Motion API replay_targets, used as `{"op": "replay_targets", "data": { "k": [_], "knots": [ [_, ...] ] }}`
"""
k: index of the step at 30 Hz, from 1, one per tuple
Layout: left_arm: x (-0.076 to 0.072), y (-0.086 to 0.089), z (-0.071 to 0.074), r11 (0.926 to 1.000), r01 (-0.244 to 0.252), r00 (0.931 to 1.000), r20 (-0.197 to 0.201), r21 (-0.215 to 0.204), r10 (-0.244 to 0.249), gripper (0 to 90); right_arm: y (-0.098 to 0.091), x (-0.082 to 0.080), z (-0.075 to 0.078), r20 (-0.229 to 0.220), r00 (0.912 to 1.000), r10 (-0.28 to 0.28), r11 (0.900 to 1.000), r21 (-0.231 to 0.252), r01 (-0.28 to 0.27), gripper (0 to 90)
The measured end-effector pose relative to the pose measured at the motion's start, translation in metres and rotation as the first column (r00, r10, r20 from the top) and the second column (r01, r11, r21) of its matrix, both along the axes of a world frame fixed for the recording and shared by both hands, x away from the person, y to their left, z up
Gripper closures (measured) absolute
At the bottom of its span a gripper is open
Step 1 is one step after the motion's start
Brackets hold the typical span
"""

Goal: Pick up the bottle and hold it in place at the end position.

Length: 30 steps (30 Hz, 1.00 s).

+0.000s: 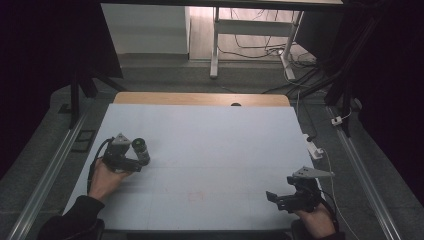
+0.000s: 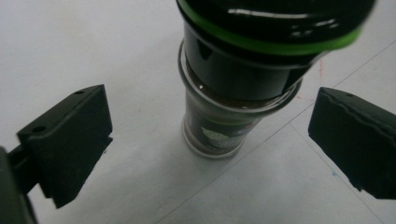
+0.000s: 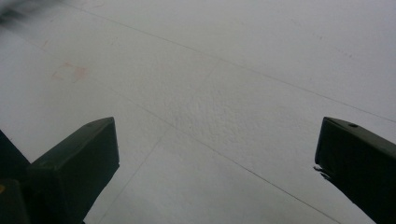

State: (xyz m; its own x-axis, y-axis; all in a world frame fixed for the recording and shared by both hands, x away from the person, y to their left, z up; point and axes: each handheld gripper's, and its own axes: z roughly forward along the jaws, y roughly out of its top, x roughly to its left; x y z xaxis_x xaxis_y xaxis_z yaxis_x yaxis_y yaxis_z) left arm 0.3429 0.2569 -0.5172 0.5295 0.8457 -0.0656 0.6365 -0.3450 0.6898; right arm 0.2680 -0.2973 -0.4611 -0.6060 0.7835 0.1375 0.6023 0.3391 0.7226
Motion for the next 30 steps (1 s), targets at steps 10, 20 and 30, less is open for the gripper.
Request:
{"op": "replay_targets", "data": {
  "k": [10, 20, 30],
  "knots": [
    [0.0015, -0.0014, 0.0009, 0.9998, 0.016, 0.9993, 0.034, 0.011, -0.017, 28.1, 0.0001, -0.0001, 0.0000, 0.001, 1.0000, -0.002, 1.0000, -0.001, 0.002, 0.0],
    [-0.0005, -0.0024, 0.0031, 0.9986, 0.052, 0.9977, 0.042, 0.000, -0.052, 50.5, -0.0001, 0.0000, 0.0000, 0.001, 1.0000, -0.002, 1.0000, -0.001, 0.002, 0.0],
    [-0.0007, -0.0031, 0.0035, 0.9990, 0.044, 0.9983, 0.040, -0.001, -0.044, 53.1, 0.0000, -0.0001, 0.0000, 0.002, 1.0000, -0.002, 1.0000, 0.001, 0.002, 0.0]
  ]
}}
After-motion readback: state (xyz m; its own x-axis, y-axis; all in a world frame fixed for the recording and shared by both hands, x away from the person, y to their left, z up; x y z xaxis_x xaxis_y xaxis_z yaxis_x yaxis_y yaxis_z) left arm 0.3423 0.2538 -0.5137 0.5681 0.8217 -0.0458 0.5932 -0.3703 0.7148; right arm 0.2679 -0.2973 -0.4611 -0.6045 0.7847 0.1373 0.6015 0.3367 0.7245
